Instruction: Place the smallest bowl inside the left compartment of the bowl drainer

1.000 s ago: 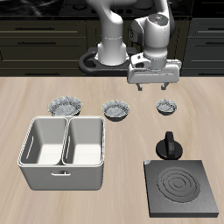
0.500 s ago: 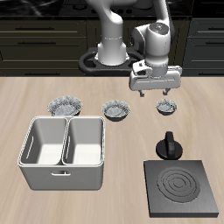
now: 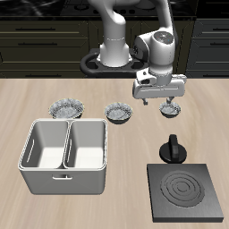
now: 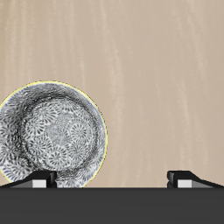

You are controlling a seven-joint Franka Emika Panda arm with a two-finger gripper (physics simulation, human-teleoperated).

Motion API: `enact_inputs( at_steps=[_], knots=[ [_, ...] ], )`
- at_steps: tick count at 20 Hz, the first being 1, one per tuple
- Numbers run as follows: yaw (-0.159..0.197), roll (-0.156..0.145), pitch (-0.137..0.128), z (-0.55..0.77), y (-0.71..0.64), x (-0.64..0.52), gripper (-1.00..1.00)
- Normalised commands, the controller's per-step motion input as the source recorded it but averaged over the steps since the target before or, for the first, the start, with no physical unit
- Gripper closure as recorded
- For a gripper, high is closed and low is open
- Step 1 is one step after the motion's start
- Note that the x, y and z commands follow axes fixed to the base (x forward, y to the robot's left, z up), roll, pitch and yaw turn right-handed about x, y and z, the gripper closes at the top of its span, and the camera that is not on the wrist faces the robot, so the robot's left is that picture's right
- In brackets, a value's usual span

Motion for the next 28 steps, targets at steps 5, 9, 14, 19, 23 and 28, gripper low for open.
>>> enact_inputs(
  at_steps=[5,9,14,19,23,28],
  knots=[
    [0.016,0.005,0.019,-0.26,0.06,0.01,-1.00],
    [0.018,-0.009,0.003,-0.15,0.02,0.02,-1.00],
    [-0.017,0.024,0.066,-0.27,-0.05,0.08,-1.00],
    [-0.025,0.052,0.022,-0.18,-0.02,-0.05,1.00],
    [-0.024,0.022,-0.005,0.14,-0.05,-0.04,1.00],
    [-0.025,0.016,0.003,0.12,-0.08,0.03,1.00]
  ],
)
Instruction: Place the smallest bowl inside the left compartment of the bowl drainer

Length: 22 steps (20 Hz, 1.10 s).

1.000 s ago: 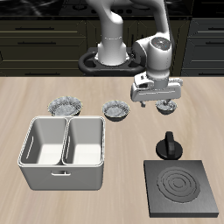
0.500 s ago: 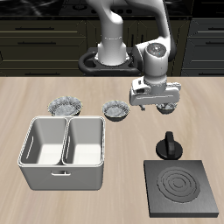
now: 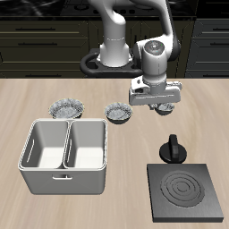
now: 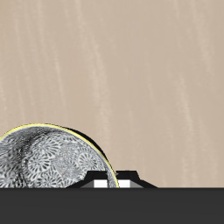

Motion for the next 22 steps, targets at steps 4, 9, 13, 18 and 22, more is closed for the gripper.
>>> enact_inputs(
  at_steps=[4,9,13,18,22],
  knots=[
    [-0.013,-0.009,-0.041,0.29,-0.14,0.05,1.00],
    [0.005,-0.001,-0.065,0.45,-0.17,0.00,1.00],
    [0.019,-0.026,-0.083,0.66,-0.28,0.07,1.00],
    [0.001,-0.054,-0.072,0.70,-0.40,0.11,1.00],
    [-0.018,-0.034,-0.038,0.52,-0.31,0.11,1.00]
  ],
)
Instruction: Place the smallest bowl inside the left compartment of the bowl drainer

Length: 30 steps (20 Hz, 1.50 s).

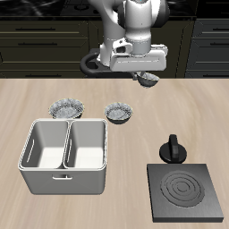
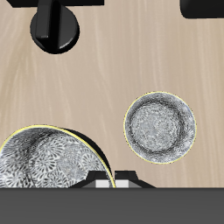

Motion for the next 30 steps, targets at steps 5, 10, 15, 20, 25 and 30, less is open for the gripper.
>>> enact_inputs(
  at_steps=[5,10,15,20,25,30],
  knots=[
    [0.005,-0.030,-0.053,0.50,-0.28,0.13,1.00],
    [-0.038,-0.026,-0.024,0.51,-0.34,0.18,1.00],
    [-0.027,0.001,0.022,0.26,-0.18,0.18,1.00],
    [0.007,-0.040,-0.027,0.35,-0.40,0.14,1.00],
    [0.011,0.018,0.060,0.36,-0.38,0.32,1.00],
    [0.045,0.005,0.054,0.24,-0.30,0.44,1.00]
  ],
)
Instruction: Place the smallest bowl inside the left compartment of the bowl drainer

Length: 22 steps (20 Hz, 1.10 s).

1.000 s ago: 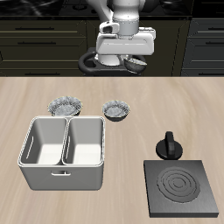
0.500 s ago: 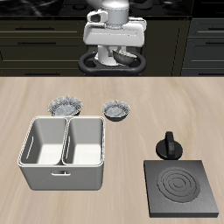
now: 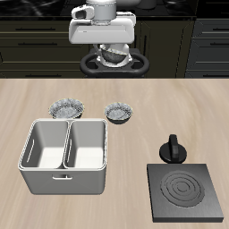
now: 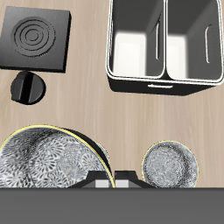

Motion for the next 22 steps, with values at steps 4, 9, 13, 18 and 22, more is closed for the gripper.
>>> enact_inputs(
  at_steps=[4,9,13,18,22],
  knots=[
    [0.047,0.058,0.085,0.15,-0.19,0.52,1.00],
    [-0.021,-0.038,0.016,0.13,-0.27,0.36,1.00],
    [-0.033,-0.072,-0.020,0.26,-0.35,0.38,1.00],
    [-0.018,-0.023,-0.014,0.21,-0.27,0.27,1.00],
    [-0.005,-0.028,-0.026,0.15,-0.24,0.31,1.00]
  ],
)
